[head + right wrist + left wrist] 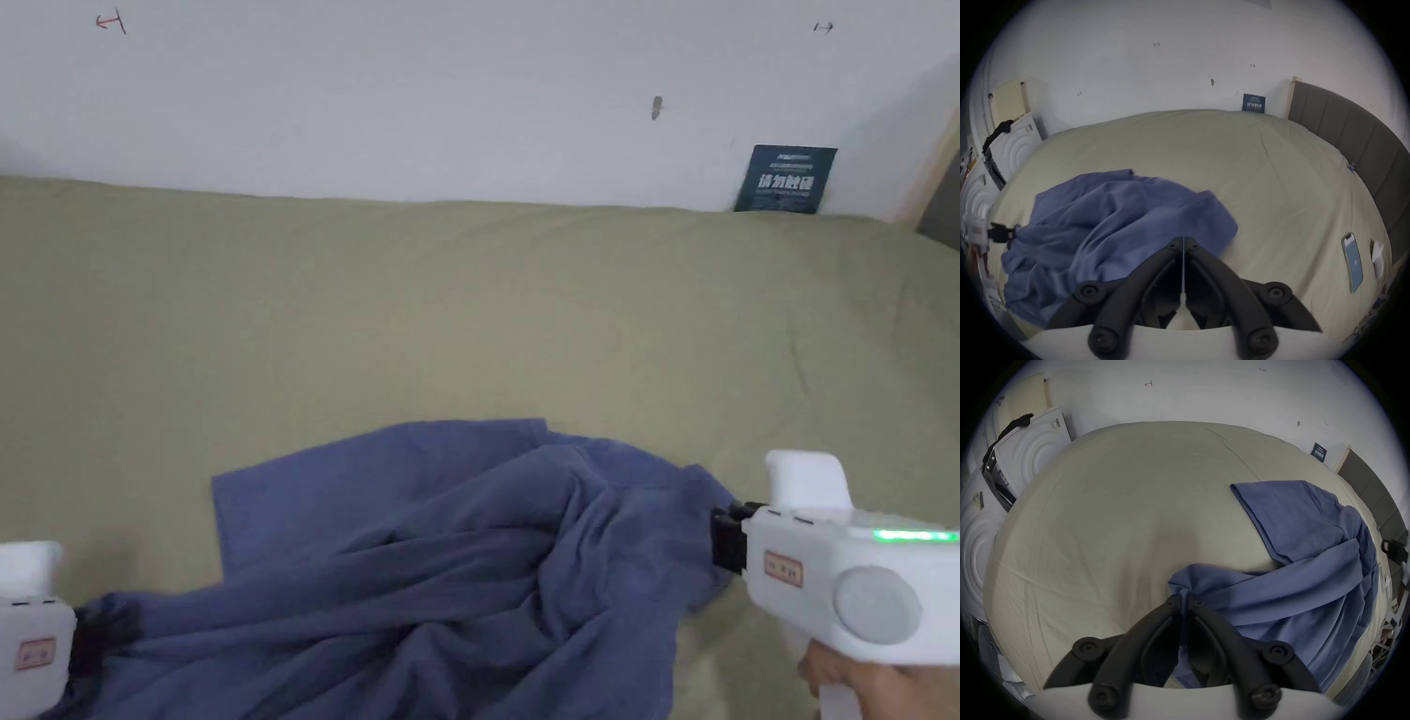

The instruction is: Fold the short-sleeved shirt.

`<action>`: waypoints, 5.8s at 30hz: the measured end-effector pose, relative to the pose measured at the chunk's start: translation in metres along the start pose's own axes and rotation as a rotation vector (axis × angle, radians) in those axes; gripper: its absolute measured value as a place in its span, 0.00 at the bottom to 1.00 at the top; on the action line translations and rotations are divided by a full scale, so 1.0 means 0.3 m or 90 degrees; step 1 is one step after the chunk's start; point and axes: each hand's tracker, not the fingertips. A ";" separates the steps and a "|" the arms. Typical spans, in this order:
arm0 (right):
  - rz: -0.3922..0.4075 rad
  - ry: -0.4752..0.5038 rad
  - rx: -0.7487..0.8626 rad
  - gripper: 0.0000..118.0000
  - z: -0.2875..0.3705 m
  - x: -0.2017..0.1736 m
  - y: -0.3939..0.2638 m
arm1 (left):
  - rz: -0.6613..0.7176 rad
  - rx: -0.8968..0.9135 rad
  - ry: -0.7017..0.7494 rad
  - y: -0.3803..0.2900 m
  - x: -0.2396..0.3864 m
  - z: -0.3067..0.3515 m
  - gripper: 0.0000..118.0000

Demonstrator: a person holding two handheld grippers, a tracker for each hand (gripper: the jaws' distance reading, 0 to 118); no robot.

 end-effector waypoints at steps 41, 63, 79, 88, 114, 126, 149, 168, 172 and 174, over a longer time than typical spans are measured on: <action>-0.030 0.068 0.219 0.05 0.945 0.197 0.543 | 0.075 0.308 0.060 0.335 -0.146 1.040 0.03; -0.036 -0.027 0.265 0.05 0.716 0.218 1.044 | 0.073 0.405 0.092 0.952 0.083 1.009 0.03; -0.008 -0.046 0.233 0.05 0.272 0.195 1.059 | 0.050 0.371 0.144 1.074 0.119 0.586 0.03; -0.027 -0.028 0.090 0.05 0.191 0.252 0.485 | 0.031 0.250 0.085 0.615 0.041 0.324 0.03; -0.092 0.001 -0.043 0.98 0.560 0.340 -0.579 | 0.047 0.048 0.005 -0.446 -0.126 0.360 1.00; 0.011 0.029 0.161 0.02 0.807 -0.105 -0.543 | 0.076 0.277 -0.046 -0.551 0.172 0.706 0.00; 0.012 0.051 0.241 0.02 0.886 -0.329 -0.598 | 0.021 0.258 0.031 -0.680 0.089 0.842 0.00; 0.030 0.067 0.098 0.02 0.654 -0.377 -0.626 | 0.018 -0.041 0.013 -0.346 -0.159 0.143 0.83; 0.037 0.065 0.089 0.02 0.641 -0.366 -0.631 | 0.014 -0.006 -0.026 -0.368 -0.142 0.236 0.00; 0.034 0.069 0.081 0.02 0.623 -0.357 -0.625 | 0.024 -0.033 -0.047 -0.381 -0.116 0.221 0.00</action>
